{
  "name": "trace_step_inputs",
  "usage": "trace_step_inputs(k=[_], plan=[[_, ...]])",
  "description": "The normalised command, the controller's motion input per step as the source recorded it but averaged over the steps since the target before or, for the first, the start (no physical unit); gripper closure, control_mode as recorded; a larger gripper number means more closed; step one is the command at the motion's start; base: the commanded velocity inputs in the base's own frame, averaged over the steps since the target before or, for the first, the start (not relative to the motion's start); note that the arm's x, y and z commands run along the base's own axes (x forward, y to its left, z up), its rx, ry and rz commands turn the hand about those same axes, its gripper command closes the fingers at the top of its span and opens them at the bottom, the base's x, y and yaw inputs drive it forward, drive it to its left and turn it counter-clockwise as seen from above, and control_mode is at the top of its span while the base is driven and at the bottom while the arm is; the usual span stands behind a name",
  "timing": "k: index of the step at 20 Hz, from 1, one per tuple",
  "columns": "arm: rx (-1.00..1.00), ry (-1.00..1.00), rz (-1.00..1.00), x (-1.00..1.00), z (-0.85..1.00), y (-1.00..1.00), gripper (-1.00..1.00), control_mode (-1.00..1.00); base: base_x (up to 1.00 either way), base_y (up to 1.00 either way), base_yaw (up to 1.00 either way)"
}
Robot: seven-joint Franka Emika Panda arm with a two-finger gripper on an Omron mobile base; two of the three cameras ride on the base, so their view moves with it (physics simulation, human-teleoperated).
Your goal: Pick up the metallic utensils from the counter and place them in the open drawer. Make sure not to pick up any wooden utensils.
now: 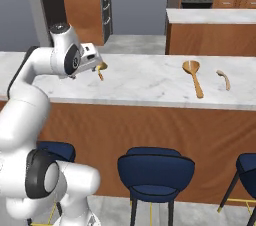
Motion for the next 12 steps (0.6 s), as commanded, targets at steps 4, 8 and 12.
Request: trace_step_inputs(k=[4,8,12], plan=[[0.16,0.16,-0.04,0.13,-0.18,-0.06,-1.00,-1.00,0.00,0.00,0.00],[0.07,0.14,-0.05,0.21,-0.38,0.05,-1.00,-1.00,0.00,0.00,0.00],[0.11,0.00,-0.12,0.36,-0.55,0.02,-1.00,-1.00,0.00,0.00,0.00]])
